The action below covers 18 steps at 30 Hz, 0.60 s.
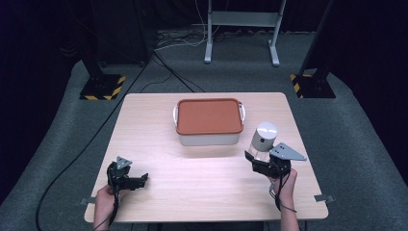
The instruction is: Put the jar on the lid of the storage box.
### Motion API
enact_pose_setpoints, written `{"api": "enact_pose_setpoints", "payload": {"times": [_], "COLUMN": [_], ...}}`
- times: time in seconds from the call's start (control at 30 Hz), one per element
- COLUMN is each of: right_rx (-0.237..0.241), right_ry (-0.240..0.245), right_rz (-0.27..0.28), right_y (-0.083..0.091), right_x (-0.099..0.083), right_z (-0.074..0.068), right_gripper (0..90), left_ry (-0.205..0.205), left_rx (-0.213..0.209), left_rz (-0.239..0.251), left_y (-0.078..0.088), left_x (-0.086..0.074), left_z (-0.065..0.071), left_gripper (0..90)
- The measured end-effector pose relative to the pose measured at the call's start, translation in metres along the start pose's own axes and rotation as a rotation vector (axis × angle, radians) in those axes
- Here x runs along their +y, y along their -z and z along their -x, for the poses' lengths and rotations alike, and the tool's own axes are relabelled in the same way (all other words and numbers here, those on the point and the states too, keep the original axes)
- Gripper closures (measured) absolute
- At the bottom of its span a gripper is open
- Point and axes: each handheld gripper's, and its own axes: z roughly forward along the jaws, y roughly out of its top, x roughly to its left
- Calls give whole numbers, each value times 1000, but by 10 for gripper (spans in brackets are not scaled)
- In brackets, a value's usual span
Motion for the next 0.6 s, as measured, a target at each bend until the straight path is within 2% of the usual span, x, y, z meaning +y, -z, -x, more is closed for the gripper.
{"api": "enact_pose_setpoints", "payload": {"times": [0.6], "right_rx": [0], "right_ry": [0], "right_rz": [3], "right_y": [-7], "right_x": [4], "right_z": [2], "right_gripper": [300], "left_ry": [2], "left_rx": [2], "left_rz": [0], "left_y": [1], "left_x": [-1], "left_z": [0], "left_gripper": [0]}}
